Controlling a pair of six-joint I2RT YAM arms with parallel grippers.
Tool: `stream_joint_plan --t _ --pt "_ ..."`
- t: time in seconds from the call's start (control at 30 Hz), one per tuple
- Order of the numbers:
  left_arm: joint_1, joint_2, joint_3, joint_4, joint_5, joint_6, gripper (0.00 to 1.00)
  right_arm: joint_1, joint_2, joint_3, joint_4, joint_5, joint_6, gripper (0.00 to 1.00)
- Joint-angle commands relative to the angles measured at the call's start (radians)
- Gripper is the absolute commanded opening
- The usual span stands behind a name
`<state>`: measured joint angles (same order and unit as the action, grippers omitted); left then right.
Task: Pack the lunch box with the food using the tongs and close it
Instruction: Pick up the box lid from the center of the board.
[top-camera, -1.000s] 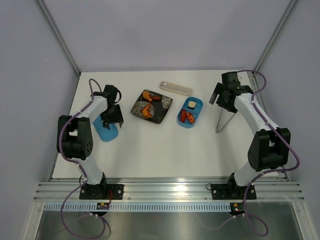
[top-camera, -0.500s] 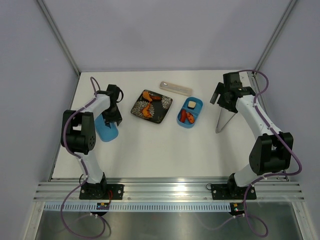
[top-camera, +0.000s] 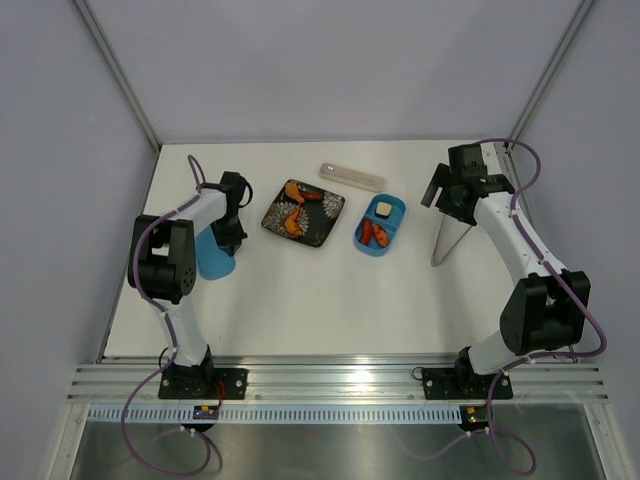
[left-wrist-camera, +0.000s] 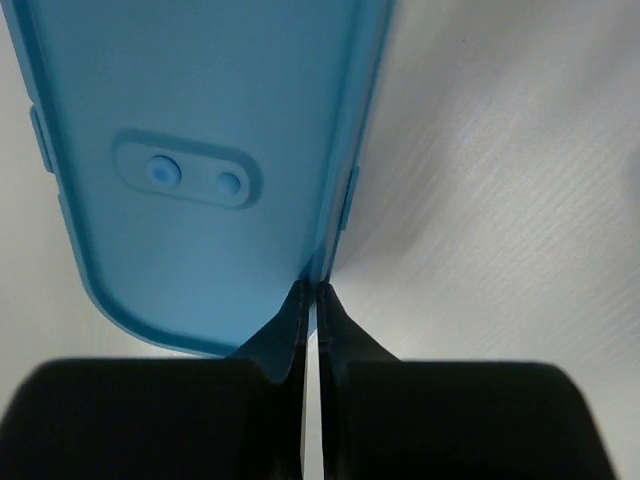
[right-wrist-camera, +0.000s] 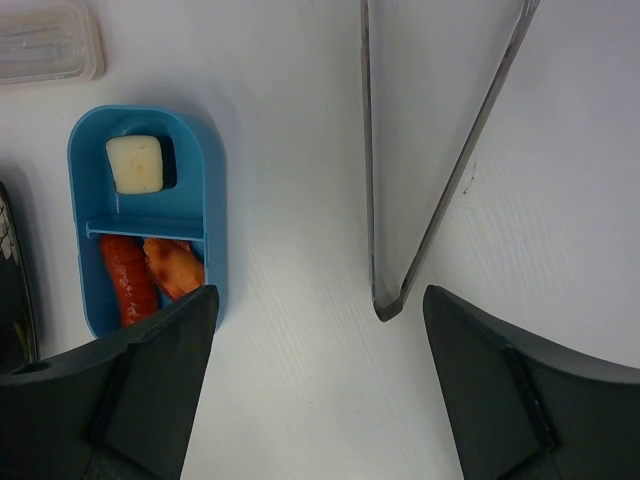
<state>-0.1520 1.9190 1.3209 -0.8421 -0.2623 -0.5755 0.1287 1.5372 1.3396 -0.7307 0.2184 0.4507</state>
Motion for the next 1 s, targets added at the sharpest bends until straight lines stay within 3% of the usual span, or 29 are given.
stream_joint_plan --t 0.0,0.23,0.6,0.97 --pt "-0.003 -0.043 -0.018 0.035 0.024 0.006 0.00 -0.001 -0.055 -0.010 -0.003 0.013 0.005 0.91" --pt "-0.003 -0.178 -0.041 -0.012 0.047 0.063 0.00 0.000 -0.077 -0.022 -0.006 0.004 0.020 0.91" --pt "-0.003 -0.324 -0.029 -0.032 0.219 0.123 0.00 0.023 -0.035 0.067 -0.041 -0.142 0.013 0.91" --pt "-0.003 -0.362 0.006 -0.038 0.294 0.118 0.00 0.225 0.165 0.305 -0.104 -0.425 0.157 0.91"
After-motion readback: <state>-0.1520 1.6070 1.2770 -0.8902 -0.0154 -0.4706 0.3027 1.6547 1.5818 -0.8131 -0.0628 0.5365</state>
